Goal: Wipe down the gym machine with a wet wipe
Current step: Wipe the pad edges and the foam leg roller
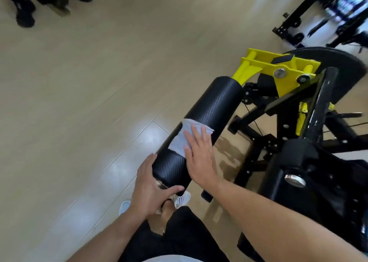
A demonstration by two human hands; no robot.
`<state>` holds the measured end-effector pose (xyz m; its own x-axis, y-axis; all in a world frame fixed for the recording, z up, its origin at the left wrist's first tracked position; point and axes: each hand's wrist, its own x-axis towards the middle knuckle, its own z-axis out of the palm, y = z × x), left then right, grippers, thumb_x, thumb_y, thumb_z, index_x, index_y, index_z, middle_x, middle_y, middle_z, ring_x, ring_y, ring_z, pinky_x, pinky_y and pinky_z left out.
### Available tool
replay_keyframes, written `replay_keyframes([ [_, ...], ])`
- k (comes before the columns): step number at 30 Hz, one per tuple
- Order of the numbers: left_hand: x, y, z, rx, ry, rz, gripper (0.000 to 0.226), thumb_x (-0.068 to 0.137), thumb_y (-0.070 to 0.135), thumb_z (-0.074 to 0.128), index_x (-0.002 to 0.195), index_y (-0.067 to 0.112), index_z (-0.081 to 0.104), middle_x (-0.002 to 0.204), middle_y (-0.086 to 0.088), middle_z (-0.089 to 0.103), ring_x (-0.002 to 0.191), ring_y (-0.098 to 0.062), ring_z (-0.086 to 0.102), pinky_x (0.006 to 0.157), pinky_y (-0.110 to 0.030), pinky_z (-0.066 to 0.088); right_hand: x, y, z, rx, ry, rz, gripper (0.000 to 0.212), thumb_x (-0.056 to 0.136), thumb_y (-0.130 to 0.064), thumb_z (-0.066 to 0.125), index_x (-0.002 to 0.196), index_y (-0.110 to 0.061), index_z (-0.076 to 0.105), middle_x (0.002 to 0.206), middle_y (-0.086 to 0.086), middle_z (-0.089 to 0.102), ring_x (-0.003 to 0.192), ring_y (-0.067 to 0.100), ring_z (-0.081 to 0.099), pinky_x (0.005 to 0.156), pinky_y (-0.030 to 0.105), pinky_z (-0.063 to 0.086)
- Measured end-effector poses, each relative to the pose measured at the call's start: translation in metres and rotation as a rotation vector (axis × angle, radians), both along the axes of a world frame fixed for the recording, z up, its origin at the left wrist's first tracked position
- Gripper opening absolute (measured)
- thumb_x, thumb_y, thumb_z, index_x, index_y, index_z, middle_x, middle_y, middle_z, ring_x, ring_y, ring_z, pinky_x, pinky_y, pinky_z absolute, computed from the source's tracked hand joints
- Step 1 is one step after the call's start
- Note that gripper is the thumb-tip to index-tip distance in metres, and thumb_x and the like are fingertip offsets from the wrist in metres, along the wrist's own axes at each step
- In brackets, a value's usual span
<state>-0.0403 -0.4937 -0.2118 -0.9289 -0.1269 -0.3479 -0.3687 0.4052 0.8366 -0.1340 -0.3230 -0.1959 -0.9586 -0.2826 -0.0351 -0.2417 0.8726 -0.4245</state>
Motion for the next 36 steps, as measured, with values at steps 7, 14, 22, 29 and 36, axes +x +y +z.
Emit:
replay_keyframes([
  [7, -0.016, -0.027, 0.004, 0.068, -0.13, -0.169, 0.136, 0.04, 0.072, 0.09, 0.152, 0.027, 0.028, 0.146, 0.01, 0.047, 0.13, -0.01, 0.049, 0.106, -0.031, 0.045, 0.058, -0.013, 0.009, -0.035, -0.038, 0.156, 0.046, 0.111, -0.03, 0.031, 0.157, -0.028, 0.034, 0.168, -0.007, 0.02, 0.157, 0.016, 0.0, 0.127, 0.038, -0.005],
  [14, -0.048, -0.06, -0.003, 0.137, -0.292, -0.304, 0.114, 0.037, 0.082, 0.084, 0.135, 0.035, 0.048, 0.132, 0.013, 0.059, 0.123, -0.01, 0.055, 0.106, -0.035, 0.043, 0.031, 0.012, 0.002, 0.059, -0.065, 0.002, 0.053, 0.111, -0.035, 0.022, 0.162, -0.025, 0.013, 0.17, -0.006, 0.001, 0.157, 0.013, -0.007, 0.128, 0.037, 0.0],
  [22, -0.036, -0.064, -0.009, 0.431, -0.412, -0.231, 0.099, 0.056, 0.07, 0.086, 0.144, 0.055, 0.042, 0.148, 0.022, 0.05, 0.14, -0.008, 0.044, 0.122, -0.045, 0.028, -0.134, 0.093, 0.015, 0.298, -0.106, -0.017, 0.055, 0.111, -0.034, 0.018, 0.162, -0.014, 0.007, 0.169, 0.002, -0.003, 0.157, 0.021, -0.007, 0.124, 0.029, -0.012],
  [29, 0.004, 0.014, 0.011, 0.09, -0.029, 0.047, 0.136, 0.047, 0.065, 0.089, 0.156, 0.05, 0.007, 0.158, 0.033, 0.011, 0.151, 0.0, 0.014, 0.122, -0.034, 0.021, -0.008, 0.004, 0.018, 0.266, 0.018, 0.379, 0.055, 0.107, -0.035, 0.022, 0.158, -0.017, 0.03, 0.166, 0.007, 0.025, 0.156, 0.031, 0.01, 0.125, 0.046, 0.003],
  [36, 0.005, 0.018, -0.004, -0.018, 0.081, 0.072, 0.145, 0.042, 0.079, 0.083, 0.159, 0.039, 0.007, 0.157, 0.017, 0.021, 0.149, -0.012, 0.023, 0.12, -0.04, 0.028, -0.1, 0.049, 0.022, 0.462, 0.023, 0.806, 0.057, 0.109, -0.046, 0.01, 0.16, -0.022, 0.015, 0.168, 0.002, 0.017, 0.157, 0.02, 0.005, 0.127, 0.039, 0.0],
])
